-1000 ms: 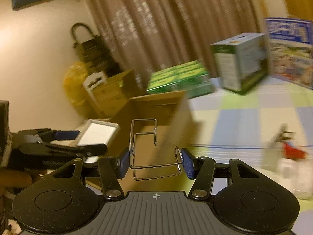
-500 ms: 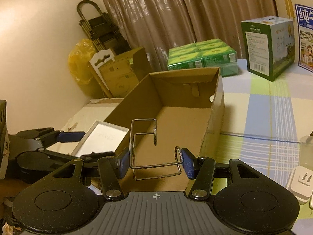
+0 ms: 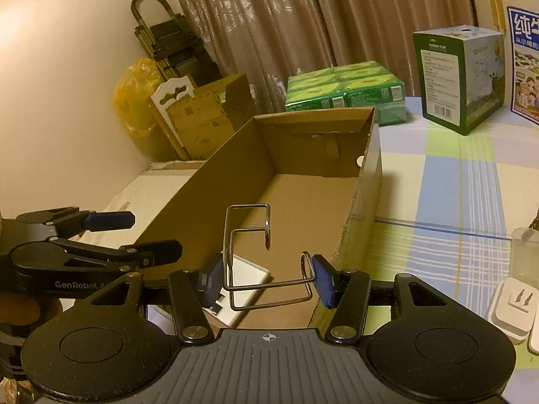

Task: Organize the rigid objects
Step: 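Carry the white plate into the cardboard box and open the left tool, then lower the wire stand into the cardboard box and open the right tool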

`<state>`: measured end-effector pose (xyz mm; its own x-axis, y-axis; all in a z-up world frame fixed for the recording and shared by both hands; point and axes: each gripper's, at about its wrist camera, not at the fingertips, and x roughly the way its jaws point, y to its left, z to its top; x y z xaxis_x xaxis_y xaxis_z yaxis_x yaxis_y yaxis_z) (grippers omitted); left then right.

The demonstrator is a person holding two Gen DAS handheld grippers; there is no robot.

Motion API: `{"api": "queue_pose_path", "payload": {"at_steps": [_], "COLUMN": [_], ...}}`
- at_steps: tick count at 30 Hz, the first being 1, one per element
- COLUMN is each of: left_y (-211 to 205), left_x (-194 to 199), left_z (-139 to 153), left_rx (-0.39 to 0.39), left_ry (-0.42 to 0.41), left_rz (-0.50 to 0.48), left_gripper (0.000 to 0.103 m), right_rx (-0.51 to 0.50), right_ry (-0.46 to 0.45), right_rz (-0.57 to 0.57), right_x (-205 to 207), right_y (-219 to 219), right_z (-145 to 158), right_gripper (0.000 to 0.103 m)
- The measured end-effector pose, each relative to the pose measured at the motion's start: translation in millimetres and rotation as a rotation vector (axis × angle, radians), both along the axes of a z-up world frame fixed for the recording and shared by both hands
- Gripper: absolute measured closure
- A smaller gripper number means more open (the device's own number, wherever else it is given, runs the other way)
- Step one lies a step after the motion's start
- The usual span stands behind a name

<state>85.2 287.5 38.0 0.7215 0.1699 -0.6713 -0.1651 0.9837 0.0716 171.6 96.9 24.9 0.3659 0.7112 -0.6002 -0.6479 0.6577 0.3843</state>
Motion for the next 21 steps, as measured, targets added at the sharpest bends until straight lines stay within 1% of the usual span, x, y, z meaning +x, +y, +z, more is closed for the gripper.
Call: {"api": "queue_pose_path", "payload": {"at_steps": [7, 10, 11, 12, 13, 18, 21], "left_y": [3, 4, 4, 4, 4, -4, -15], "left_x": [-2, -4, -4, -5, -6, -10, -12], "left_z": [2, 3, 3, 3, 4, 11, 19], "left_rx": [-0.007, -0.007, -0.007, -0.009, -0.012, -0.021, -0.029], "left_ry": [-0.010, -0.015, -0.016, -0.018, -0.020, -0.041, -0.063], "left_rz": [0.017, 0.020, 0.021, 0.021, 0.021, 0.013, -0.002], "left_gripper": [0.019, 0.019, 0.019, 0.019, 0.019, 0.019, 0.019], "right_rx": [0.005, 0.032, 0.040, 0.045, 0.051, 0.076, 0.079], "right_ry": [-0.013, -0.010, -0.010, -0.013, -0.016, -0.042, -0.069], "right_rz": [0.006, 0.010, 0.006, -0.003, -0.010, -0.038, -0.065], "right_x": [-2, -1, -1, -1, -1, -4, -10], "right_y": [1, 0, 0, -2, -3, -20, -41], "right_z": [-1, 0, 1, 3, 4, 17, 27], "right_gripper": [0.051, 0.051, 0.050, 0.045, 0.043, 0.040, 0.039]}}
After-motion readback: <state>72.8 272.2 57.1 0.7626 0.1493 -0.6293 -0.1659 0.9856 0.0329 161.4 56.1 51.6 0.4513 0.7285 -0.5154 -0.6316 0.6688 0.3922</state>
